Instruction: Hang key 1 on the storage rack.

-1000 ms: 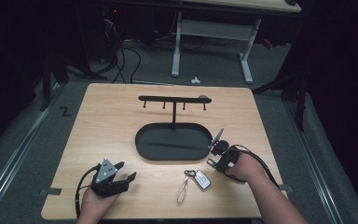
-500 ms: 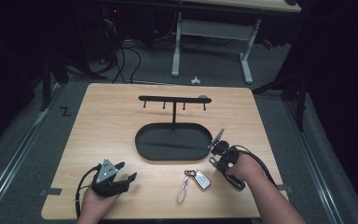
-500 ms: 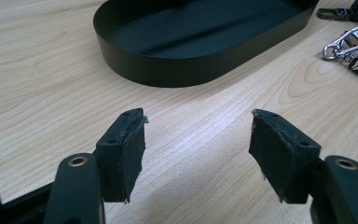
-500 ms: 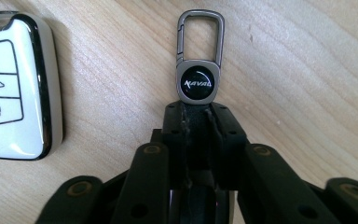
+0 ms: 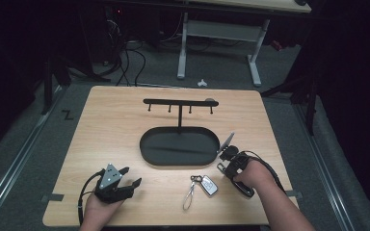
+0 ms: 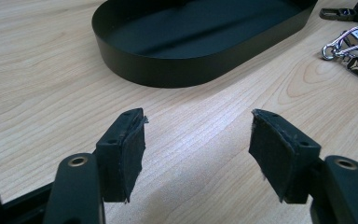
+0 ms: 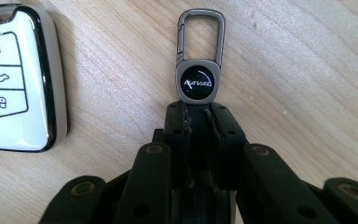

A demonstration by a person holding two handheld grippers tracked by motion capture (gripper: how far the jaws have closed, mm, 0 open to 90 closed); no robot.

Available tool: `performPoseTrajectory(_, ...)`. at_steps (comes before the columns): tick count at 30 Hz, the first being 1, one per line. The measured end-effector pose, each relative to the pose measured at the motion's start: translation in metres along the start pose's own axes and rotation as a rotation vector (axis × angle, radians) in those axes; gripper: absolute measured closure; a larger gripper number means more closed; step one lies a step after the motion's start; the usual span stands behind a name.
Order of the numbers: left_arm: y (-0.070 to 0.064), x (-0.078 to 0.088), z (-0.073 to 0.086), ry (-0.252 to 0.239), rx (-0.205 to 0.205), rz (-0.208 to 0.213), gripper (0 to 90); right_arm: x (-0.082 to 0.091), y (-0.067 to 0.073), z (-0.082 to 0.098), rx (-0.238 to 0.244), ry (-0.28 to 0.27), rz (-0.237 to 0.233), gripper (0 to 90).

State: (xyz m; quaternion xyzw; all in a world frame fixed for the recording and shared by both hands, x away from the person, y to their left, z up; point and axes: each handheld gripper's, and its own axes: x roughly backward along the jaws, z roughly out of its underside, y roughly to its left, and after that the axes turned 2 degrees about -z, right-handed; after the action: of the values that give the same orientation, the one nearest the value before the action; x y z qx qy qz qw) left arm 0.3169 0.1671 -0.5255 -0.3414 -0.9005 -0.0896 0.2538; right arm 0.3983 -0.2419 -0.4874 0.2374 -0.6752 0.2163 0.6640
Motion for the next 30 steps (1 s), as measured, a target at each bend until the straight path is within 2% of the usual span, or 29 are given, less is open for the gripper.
performPoseTrajectory(9, 0.002, 0.000, 0.001, -0.002, 0.006, -0.002, 36.0, 0.000, 0.005, 0.001, 0.041, -0.007, 0.044, 80.3)
performPoseTrajectory(12, 0.002, 0.001, 0.001, -0.003, 0.006, -0.002, 36.0, 0.004, 0.004, 0.003, 0.028, -0.010, 0.032, 80.4)
performPoseTrajectory(20, 0.002, 0.000, 0.001, 0.000, 0.007, 0.000, 36.0, 0.025, -0.001, 0.009, 0.010, -0.052, 0.038, 80.6)
performPoseTrajectory(21, 0.002, 0.000, 0.001, 0.000, 0.007, 0.000, 36.0, 0.025, -0.001, 0.009, 0.010, -0.052, 0.038, 80.6)
performPoseTrajectory(22, 0.002, 0.000, 0.001, 0.001, 0.007, 0.001, 36.1, 0.031, -0.004, 0.011, 0.023, -0.074, 0.038, 80.6)
performPoseTrajectory(23, 0.002, 0.000, 0.001, 0.002, 0.006, 0.002, 36.1, 0.034, -0.004, 0.012, 0.007, -0.078, 0.036, 80.6)
performPoseTrajectory(26, 0.002, 0.000, 0.001, 0.005, 0.003, 0.004, 36.0, 0.043, -0.007, 0.015, 0.014, -0.101, 0.042, 80.7)
performPoseTrajectory(27, 0.002, -0.001, 0.001, 0.005, 0.004, 0.004, 36.0, 0.046, -0.006, 0.015, -0.004, -0.105, 0.041, 80.7)
performPoseTrajectory(30, 0.001, -0.001, 0.001, 0.004, 0.008, 0.006, 36.0, 0.053, -0.009, 0.016, 0.007, -0.119, 0.043, 80.7)
